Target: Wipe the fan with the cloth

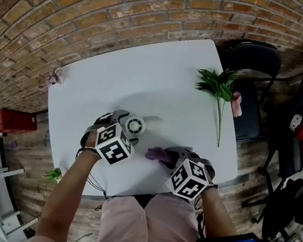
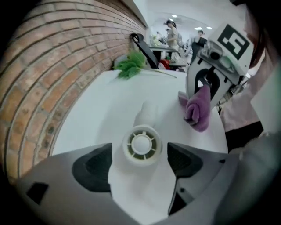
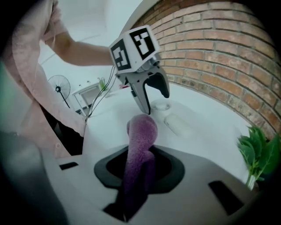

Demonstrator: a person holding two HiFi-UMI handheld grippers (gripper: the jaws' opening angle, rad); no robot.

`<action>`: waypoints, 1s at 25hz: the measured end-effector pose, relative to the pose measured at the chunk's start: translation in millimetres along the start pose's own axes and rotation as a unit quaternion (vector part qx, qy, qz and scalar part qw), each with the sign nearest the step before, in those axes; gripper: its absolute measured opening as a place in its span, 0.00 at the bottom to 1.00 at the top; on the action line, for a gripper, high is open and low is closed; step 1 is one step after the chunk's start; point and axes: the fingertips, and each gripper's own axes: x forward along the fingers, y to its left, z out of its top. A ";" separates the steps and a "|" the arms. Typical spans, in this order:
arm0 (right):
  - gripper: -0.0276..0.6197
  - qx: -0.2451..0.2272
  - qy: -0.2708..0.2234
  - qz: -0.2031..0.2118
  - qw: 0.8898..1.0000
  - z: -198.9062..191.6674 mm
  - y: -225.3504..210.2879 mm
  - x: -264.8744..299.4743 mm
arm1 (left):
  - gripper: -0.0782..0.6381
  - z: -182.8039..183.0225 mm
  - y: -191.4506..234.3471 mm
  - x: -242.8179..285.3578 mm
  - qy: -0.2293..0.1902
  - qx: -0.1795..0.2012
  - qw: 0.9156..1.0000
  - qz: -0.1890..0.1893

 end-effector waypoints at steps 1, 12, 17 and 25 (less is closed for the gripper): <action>0.17 0.014 -0.016 -0.006 1.000 6.2 -3.6 -5.4 | 0.64 0.5 4.2 -15.8 -0.028 -0.031 0.999 0.022; 0.18 0.094 -0.299 -0.143 0.939 181.2 -86.9 -131.1 | 0.13 33.5 68.3 -277.8 -0.394 -0.306 0.762 0.413; 0.18 0.045 -0.377 -0.217 0.899 246.6 -96.5 -184.5 | 0.13 49.6 72.2 -338.3 -0.442 -0.301 0.705 0.467; 0.17 0.032 -0.393 -0.243 0.886 263.4 -95.8 -188.2 | 0.13 50.5 69.3 -354.7 -0.451 -0.303 0.684 0.487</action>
